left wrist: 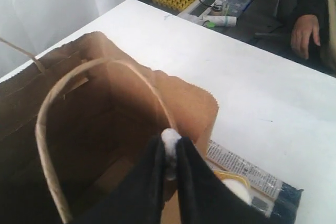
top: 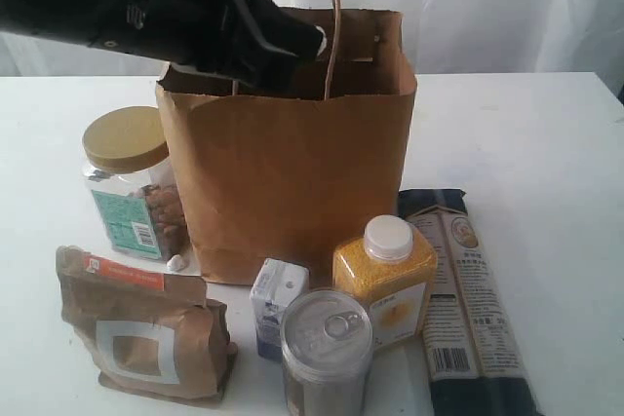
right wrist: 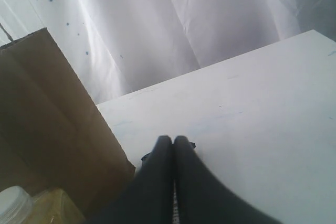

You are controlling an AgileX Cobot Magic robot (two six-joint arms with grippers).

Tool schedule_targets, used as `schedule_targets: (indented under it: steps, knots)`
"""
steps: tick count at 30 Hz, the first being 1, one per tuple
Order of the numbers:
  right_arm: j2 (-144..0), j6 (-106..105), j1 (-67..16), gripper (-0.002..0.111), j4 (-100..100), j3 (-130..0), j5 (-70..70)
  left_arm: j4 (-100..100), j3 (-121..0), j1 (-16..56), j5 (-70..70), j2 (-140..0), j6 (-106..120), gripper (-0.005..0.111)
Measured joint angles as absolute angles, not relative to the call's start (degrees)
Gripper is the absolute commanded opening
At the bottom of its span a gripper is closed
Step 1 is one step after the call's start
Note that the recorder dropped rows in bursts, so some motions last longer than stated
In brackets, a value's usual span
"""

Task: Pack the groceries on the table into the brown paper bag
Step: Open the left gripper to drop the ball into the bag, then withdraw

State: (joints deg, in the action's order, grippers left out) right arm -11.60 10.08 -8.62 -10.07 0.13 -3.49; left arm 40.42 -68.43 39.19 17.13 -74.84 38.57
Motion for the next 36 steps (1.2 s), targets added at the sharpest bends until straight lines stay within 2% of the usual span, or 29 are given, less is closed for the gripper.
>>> schedule_targets:
  steps: [11,12,13,14,16,18,25,32,36]
  knots:
    - [-11.60,10.08,-8.62,0.000,-10.07,0.13,-3.49,28.90,-68.43,39.19,13.99,-74.92,31.11,0.003]
    - [-11.60,10.08,-8.62,0.000,-10.07,0.13,-3.49,28.90,-68.43,39.19,14.12,-75.00,31.11,0.013]
    - [-11.60,10.08,-8.62,0.000,-10.07,0.13,-3.49,28.90,-68.43,39.19,14.81,-75.22,31.00,0.019]
    - [-11.60,10.08,-8.62,0.000,-10.07,0.13,-3.49,28.90,-68.43,39.19,15.05,-75.48,31.00,0.034]
    - [-11.60,10.08,-8.62,0.000,-10.07,0.13,-3.49,28.90,-68.43,39.19,14.71,-75.73,30.24,0.048]
    - [-11.60,10.08,-8.62,0.000,-10.07,0.13,-3.49,28.90,-68.43,39.19,12.95,-75.73,28.73,0.050]
    - [-11.60,10.08,-8.62,0.000,-10.07,0.13,-3.49,28.90,-68.43,39.19,12.95,-74.91,27.33,0.048]
    - [-11.60,10.08,-8.62,0.000,-10.07,0.13,-3.49,28.90,-68.43,39.19,21.79,-70.36,27.19,0.023]
    - [-11.60,10.08,-8.62,0.000,-10.07,0.13,-3.49,28.90,-68.43,39.19,30.55,-65.23,26.35,0.016]
